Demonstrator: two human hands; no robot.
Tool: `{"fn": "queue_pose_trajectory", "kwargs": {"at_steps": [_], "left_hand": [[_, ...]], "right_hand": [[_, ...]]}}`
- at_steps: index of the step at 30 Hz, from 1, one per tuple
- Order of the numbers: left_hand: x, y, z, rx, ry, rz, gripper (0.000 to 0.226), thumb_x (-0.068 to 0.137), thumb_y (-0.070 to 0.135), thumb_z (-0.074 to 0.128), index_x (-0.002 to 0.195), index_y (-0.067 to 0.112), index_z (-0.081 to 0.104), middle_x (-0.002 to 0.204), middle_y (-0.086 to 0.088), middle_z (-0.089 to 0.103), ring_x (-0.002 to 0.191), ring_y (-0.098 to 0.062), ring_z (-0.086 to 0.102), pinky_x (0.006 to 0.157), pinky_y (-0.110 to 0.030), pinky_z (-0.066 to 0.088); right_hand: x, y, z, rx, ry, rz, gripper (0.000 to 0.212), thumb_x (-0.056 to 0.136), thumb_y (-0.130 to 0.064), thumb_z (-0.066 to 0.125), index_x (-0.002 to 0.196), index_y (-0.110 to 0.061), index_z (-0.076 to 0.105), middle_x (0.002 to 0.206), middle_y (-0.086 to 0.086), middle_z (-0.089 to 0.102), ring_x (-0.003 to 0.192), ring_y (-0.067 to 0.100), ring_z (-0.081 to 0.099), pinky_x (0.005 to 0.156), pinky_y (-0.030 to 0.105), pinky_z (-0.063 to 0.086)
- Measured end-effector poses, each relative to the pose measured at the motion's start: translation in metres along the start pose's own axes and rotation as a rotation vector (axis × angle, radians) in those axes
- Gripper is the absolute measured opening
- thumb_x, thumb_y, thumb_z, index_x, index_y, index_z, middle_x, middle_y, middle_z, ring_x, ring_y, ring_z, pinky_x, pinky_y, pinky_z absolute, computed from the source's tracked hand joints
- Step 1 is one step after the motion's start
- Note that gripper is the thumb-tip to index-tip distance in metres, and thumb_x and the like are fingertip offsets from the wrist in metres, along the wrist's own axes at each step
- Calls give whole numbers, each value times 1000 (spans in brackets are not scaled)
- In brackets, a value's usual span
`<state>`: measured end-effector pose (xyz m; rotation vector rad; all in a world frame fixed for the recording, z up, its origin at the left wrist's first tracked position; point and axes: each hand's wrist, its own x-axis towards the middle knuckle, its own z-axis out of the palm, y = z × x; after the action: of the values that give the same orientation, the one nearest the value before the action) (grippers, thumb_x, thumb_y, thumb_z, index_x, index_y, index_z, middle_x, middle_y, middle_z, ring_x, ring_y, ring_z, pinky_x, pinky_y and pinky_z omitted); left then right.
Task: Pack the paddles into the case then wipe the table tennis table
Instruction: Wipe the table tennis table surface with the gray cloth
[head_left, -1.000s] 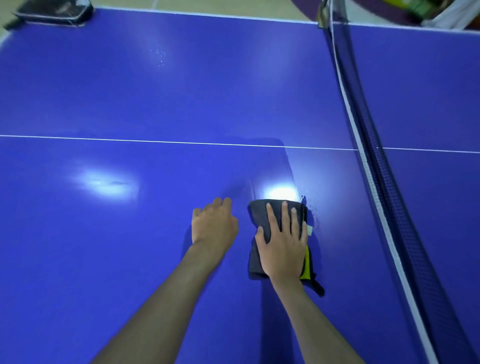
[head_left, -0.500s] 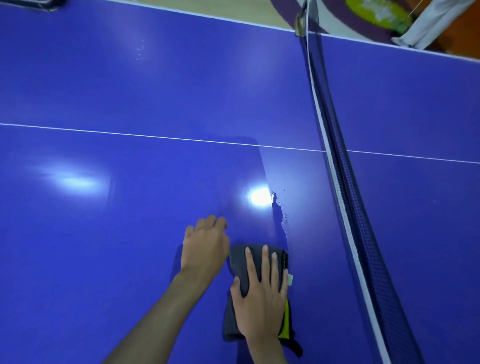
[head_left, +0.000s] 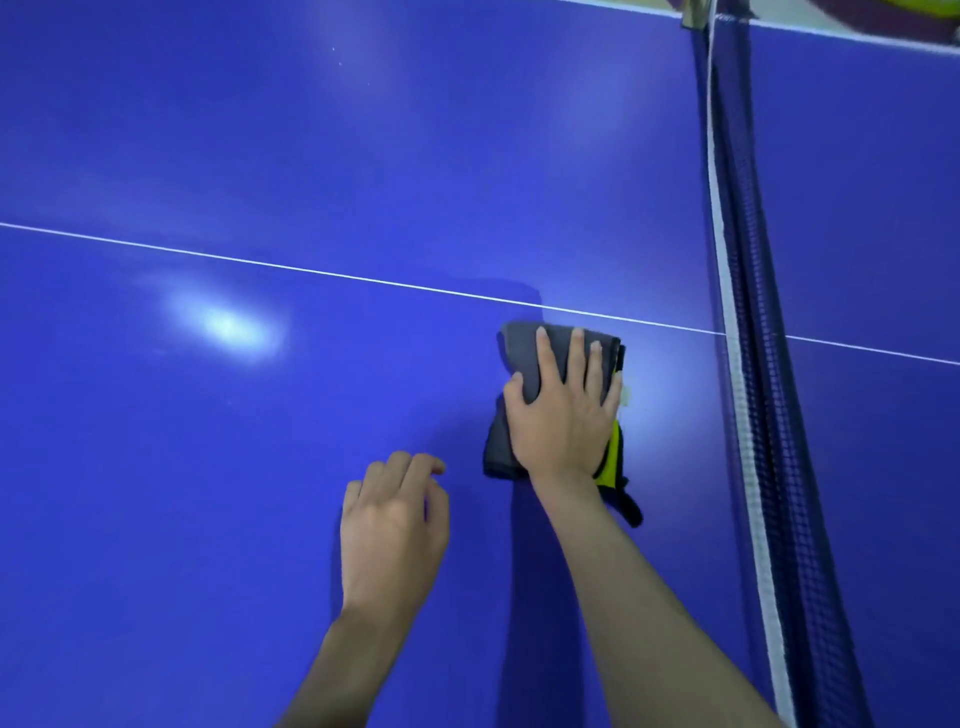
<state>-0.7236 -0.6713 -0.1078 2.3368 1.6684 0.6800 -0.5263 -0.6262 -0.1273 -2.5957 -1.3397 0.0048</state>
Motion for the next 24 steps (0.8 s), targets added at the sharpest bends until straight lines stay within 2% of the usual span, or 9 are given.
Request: {"fn": "queue_pose_trajectory", "kwargs": {"at_steps": [5,11,15,18,24], "left_hand": [[-1,2,4,38,21,0,14,95,15,57,98,20,69,87,9,61,75,-20,52,68,-39,40],[-4,7,-1,79,-26,49,15,97,20,55,104,20,68,93,8,61,80,-21,55,70,-39,44],[-10,10,-8,105,-87,97,16,94,12,59,107,18,67,96,5,62,81,-23,56,70,-40,48],[-19,11,-13,90,-124,143,21,88,7,70,107,16,66,95,1,61,78,-25,57,69,-43,52],[-36,11,-30,120,-182,257,24,83,8,75,106,15,69,90,-1,60,72,-26,57,64,-43,53]], "right_hand": [[59,5,6,14,-33,-29,66,99,-57,27,162,-37,27,172,4,17,159,27,14,128,55,6],[47,11,0,-16,-55,-86,66,102,-57,26,164,-34,22,173,5,15,159,28,13,128,53,7],[-7,22,-9,-9,-21,-93,65,101,-54,31,162,-31,31,171,7,23,157,30,22,127,54,15],[-59,33,-15,-36,-30,-76,64,102,-54,30,162,-32,30,171,7,22,157,31,21,126,53,16],[-164,45,-30,-51,-40,-13,63,103,-51,35,163,-32,27,172,6,19,158,29,19,125,53,21]]}}
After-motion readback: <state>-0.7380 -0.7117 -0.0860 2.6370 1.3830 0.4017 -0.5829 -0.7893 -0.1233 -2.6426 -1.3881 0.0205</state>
